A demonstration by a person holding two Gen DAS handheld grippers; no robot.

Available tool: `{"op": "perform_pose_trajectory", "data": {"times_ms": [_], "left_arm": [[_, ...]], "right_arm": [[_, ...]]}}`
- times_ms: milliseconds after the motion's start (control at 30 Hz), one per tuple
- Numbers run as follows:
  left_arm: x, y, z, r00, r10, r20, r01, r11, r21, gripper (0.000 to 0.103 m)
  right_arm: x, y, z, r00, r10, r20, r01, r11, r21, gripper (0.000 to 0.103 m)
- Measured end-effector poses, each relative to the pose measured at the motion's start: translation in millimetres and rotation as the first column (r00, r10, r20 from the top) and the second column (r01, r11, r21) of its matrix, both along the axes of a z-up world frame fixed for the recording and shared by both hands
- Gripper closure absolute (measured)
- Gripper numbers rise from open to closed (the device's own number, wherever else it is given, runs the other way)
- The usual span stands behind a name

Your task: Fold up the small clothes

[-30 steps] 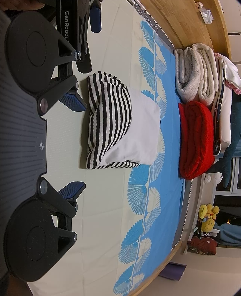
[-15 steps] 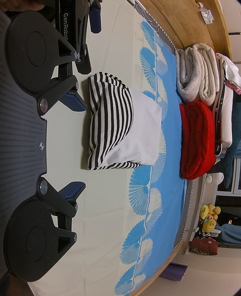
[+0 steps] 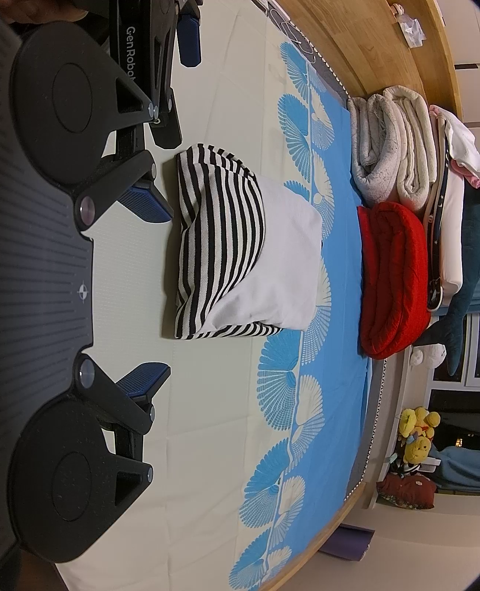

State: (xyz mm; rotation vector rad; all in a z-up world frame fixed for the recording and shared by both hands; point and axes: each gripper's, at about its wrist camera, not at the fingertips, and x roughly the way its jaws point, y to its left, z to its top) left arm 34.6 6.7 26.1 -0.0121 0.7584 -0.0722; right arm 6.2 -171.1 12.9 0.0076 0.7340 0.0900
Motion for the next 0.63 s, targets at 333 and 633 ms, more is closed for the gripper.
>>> {"op": "perform_pose_trajectory", "data": {"times_ms": [333, 633], "left_arm": [[0.1, 0.4, 0.3, 1.0, -0.001, 0.0, 0.001, 1.0, 0.0, 0.0], [-0.5, -1.0, -3.1, 1.0, 0.001, 0.001, -0.001, 1.0, 0.0, 0.0]], "right_arm": [[0.4, -0.9, 0.4, 1.0, 0.001, 0.0, -0.001, 1.0, 0.0, 0.019], [0.0, -0.6, -0.4, 1.0, 0.001, -0.001, -0.001, 1.0, 0.001, 0.019]]}}
